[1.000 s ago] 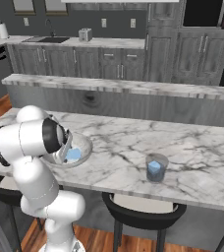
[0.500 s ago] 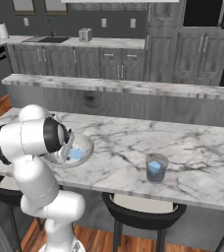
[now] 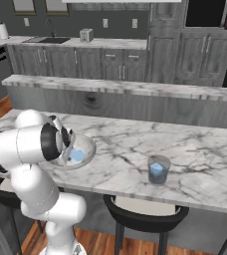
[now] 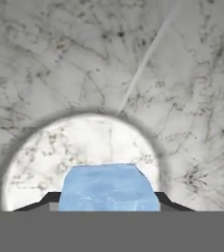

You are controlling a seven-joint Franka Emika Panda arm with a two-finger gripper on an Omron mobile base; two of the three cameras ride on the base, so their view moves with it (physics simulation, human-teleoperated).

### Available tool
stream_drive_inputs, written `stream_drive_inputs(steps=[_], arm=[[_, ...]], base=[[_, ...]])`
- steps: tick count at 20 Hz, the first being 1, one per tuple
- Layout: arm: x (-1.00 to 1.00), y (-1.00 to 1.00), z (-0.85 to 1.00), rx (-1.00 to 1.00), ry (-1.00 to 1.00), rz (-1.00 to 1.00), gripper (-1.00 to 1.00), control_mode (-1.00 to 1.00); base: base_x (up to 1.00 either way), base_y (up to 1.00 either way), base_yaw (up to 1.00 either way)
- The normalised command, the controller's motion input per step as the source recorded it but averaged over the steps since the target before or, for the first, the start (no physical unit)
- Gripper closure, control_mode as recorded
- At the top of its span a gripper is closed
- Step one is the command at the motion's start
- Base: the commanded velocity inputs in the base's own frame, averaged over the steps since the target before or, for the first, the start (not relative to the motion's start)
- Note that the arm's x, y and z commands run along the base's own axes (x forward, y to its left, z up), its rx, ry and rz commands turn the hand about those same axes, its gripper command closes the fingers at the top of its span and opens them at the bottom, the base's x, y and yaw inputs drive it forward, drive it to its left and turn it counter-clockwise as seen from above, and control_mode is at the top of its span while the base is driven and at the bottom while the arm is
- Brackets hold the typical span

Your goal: There are four ice cubes in the ice bowl. Place two ice cubes in each glass of water.

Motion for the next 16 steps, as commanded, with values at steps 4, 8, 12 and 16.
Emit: stream_drive_inputs(steps=[4, 8, 12, 16], arm=[[-0.22, 0.0, 0.71, 0.13, -0.02, 0.04, 1.0, -1.0], [-0.22, 0.0, 0.99, 0.07, 0.05, 0.06, 1.0, -1.0], [-0.43, 0.05, 1.0, 0.01, 0.18, 0.13, 1.0, -1.0], [-0.6, 0.08, 0.89, 0.0, 0.13, 0.26, 1.0, -1.0]], base=[[0.0, 0.0, 0.0], [0.0, 0.0, 0.0], [0.0, 0.0, 0.0], [0.0, 0.0, 0.0]])
